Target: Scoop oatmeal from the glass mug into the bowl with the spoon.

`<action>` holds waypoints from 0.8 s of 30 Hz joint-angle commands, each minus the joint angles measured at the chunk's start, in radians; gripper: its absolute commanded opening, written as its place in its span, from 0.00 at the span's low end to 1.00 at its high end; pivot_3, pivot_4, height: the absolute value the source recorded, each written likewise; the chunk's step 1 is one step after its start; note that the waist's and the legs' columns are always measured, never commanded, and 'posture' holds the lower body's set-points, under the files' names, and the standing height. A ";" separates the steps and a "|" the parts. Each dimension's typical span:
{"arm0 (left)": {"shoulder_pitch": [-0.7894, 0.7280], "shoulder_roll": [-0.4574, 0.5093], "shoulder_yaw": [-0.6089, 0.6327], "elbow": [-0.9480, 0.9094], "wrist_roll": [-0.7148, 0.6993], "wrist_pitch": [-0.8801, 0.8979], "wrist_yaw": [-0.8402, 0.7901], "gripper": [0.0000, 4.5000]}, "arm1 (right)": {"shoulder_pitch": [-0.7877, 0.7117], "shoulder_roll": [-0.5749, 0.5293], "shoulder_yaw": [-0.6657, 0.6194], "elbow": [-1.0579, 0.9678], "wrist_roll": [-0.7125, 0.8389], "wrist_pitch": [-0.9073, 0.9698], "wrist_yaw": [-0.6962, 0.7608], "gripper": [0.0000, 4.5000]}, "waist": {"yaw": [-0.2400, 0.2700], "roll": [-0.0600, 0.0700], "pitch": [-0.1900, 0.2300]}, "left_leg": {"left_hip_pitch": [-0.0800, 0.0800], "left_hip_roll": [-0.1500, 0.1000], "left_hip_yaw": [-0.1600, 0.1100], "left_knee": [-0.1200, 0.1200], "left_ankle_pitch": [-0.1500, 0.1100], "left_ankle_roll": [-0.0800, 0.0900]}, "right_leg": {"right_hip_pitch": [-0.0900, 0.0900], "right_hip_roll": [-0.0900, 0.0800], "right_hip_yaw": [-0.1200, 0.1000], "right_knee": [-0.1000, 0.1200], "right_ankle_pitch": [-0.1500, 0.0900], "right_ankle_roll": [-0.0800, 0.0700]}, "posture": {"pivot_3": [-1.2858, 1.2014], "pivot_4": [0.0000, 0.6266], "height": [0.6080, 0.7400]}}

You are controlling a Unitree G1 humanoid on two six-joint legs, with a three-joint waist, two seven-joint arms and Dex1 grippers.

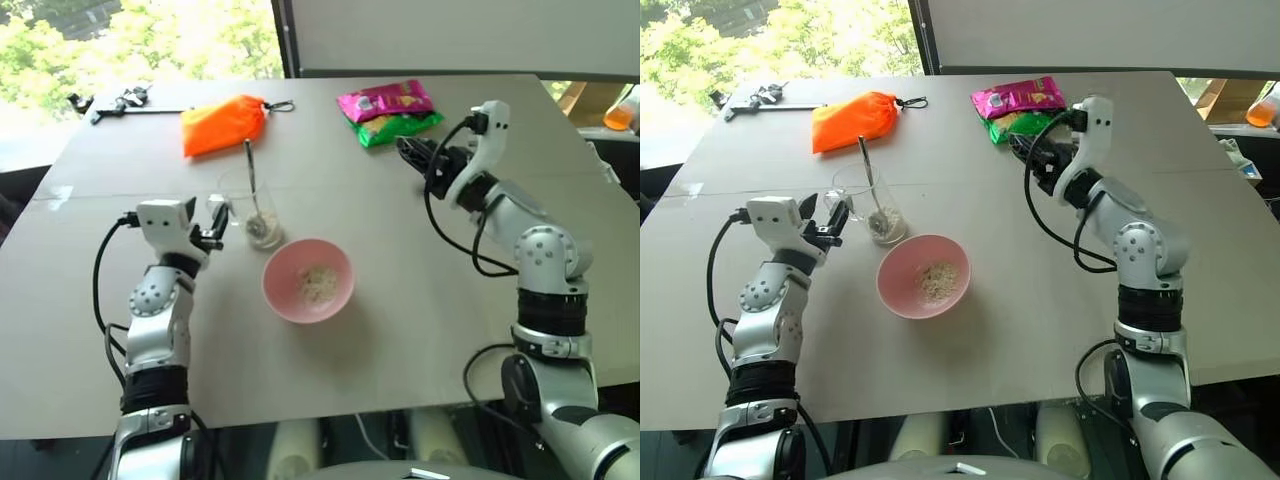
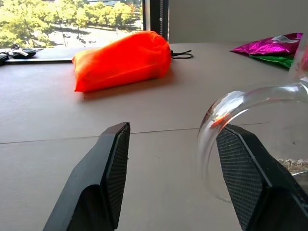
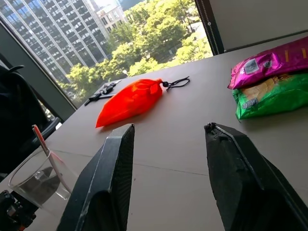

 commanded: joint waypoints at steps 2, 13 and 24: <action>0.149 0.024 0.020 -0.241 -0.133 0.112 -0.097 0.64 | 0.147 -0.075 0.008 -0.156 0.040 -0.042 0.157 0.52 | 0.000 0.000 0.000 | 0.000 0.000 -0.001 -0.002 0.000 0.000 | 0.000 -0.001 0.000 -0.001 0.000 0.000 | 0.52 0.24 0.66; 0.583 0.149 0.006 -0.477 -0.152 0.194 -0.286 0.64 | 0.651 -0.216 0.061 -0.111 -0.199 -0.462 0.472 0.52 | 0.016 0.000 0.000 | 0.003 0.000 -0.006 -0.002 -0.001 0.001 | 0.001 -0.001 0.000 0.000 -0.001 0.000 | 0.52 0.24 0.66; 0.623 0.185 -0.004 -0.422 -0.100 0.069 -0.438 1.00 | 0.902 -0.326 -0.034 0.035 -0.278 -0.798 0.672 0.99 | 0.025 -0.001 -0.001 | 0.005 0.000 -0.007 -0.001 -0.003 0.004 | 0.004 0.001 0.001 -0.001 -0.001 0.000 | 0.52 0.24 0.66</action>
